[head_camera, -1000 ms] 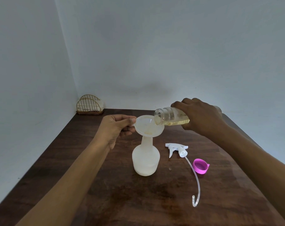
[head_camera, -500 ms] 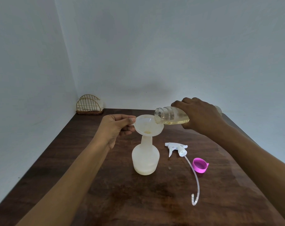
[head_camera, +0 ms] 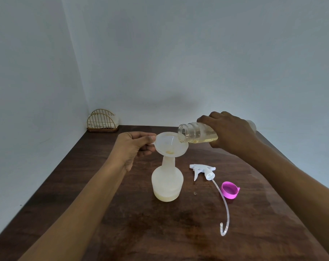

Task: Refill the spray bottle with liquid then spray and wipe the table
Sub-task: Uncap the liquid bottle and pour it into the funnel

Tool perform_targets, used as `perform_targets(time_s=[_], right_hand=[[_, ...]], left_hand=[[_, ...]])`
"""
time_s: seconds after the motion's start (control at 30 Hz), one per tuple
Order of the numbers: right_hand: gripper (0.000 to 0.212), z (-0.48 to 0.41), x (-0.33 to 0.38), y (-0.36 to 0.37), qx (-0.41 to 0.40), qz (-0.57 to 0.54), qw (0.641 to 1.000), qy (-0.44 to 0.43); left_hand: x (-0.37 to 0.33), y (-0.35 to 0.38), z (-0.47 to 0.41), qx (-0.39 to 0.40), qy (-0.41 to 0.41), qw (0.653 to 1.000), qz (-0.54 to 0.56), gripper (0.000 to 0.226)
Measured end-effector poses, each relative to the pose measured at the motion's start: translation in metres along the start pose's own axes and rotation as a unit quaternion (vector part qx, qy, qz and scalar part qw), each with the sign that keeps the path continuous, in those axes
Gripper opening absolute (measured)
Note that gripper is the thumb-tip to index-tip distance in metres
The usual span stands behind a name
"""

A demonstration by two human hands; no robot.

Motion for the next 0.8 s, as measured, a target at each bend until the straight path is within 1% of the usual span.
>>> perform_targets(time_s=[0.8], right_hand=[[0.064, -0.0013, 0.0055, -0.0062, -0.001, 0.017, 1.000, -0.002]], left_hand=[[-0.0004, 0.0001, 0.0020, -0.001, -0.003, 1.000, 0.007, 0.007]])
Point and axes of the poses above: each hand's wrist, its own z-axis away from the middle knuckle, its own y-axis out of the palm, x = y × z, the point moved 9 cm from there along -z, towards the middle knuckle, and after that the axes turned 1 degree about x, right-handed, at the moved point
